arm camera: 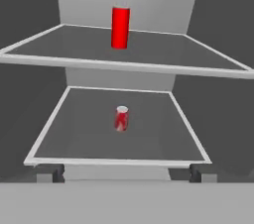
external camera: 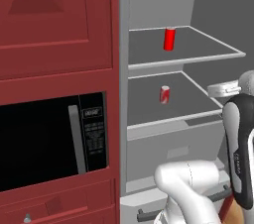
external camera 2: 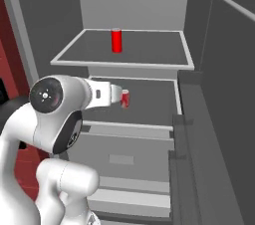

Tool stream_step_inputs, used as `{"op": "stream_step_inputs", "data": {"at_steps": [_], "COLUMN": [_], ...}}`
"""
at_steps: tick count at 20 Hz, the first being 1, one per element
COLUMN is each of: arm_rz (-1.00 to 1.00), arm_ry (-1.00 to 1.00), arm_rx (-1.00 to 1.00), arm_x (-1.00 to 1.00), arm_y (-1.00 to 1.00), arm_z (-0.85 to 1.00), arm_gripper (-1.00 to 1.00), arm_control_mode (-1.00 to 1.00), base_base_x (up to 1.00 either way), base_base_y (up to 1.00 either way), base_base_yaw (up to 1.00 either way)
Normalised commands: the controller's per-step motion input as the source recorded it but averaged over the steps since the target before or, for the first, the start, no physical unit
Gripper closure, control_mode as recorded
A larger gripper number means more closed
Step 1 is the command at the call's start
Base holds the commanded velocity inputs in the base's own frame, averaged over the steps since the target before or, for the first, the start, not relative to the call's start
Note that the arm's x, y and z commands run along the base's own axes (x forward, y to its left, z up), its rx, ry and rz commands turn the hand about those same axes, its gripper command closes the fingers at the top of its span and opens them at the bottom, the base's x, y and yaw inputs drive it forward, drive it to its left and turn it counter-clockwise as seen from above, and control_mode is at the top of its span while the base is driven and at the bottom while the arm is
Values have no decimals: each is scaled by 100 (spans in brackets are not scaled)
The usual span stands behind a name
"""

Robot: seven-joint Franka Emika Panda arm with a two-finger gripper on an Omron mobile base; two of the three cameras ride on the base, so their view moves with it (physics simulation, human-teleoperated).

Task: Open the fridge, grab two sodas, and place both sodas inside the bowl with ice on the dining counter.

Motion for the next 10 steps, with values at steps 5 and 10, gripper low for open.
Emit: {"op": "stream_step_inputs", "data": {"at_steps": [5,10], "arm_rz": [-8,-8], "arm_ry": [-29,-22], "arm_rx": [0,0], "arm_x": [26,17], "arm_y": [14,19], "arm_z": [58,63], "arm_gripper": [-100,-100], "arm_control_mode": [-100,-100], "base_base_x": [0,0], "base_base_y": [0,0], "base_base_yaw": [0,0]}}
